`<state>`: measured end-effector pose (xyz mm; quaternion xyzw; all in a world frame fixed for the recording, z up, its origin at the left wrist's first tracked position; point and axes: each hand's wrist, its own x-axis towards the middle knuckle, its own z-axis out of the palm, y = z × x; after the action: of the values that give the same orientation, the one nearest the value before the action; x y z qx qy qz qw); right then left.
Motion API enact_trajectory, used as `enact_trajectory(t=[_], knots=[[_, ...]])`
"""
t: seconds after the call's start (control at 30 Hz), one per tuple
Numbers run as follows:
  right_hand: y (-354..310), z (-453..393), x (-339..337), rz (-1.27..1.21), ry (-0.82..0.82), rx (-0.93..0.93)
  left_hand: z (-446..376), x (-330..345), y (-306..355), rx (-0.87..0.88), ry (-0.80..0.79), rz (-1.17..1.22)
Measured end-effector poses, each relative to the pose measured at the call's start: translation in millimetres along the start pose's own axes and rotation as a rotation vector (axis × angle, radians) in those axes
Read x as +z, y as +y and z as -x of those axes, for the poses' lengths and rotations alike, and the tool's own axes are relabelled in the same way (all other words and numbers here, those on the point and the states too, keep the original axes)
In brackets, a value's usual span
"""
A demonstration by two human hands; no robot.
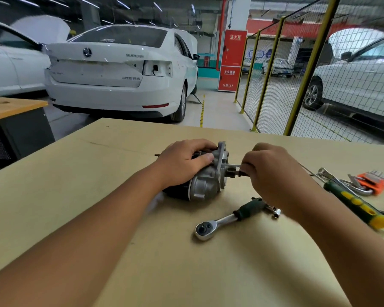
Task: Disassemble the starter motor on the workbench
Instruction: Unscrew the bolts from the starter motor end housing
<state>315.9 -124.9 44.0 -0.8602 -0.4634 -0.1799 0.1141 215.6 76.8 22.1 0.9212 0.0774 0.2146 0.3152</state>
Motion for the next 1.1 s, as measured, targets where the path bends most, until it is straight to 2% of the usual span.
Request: enact_trajectory(t=[0.2, 0.47, 0.63, 0.8, 1.0, 1.1], knots=[[-4.7, 3.1, 0.0, 0.164, 0.136, 0.024, 1.1, -2.7, 0.7, 0.012, -0.011, -0.010], [-3.3, 4.5, -2.4, -0.131, 0.008, -0.010, -1.0, -0.3, -2.4, -0.009, 0.000, 0.001], [1.8, 1.3, -0.8, -0.119, -0.001, -0.028, 0.3, -0.9, 0.2, -0.002, 0.003, -0.009], [-5.3, 4.1, -1.9, 0.009, 0.041, -0.028, 1.5, -3.4, 1.0, 0.016, -0.028, -0.024], [-4.7, 4.2, -1.8, -0.153, 0.020, 0.005, 1.1, -3.4, -0.3, 0.016, -0.031, -0.010], [-1.5, 3.6, 1.9, -0.123, 0.013, -0.021, 0.4, -1.8, 0.0, 0.000, -0.011, -0.001]])
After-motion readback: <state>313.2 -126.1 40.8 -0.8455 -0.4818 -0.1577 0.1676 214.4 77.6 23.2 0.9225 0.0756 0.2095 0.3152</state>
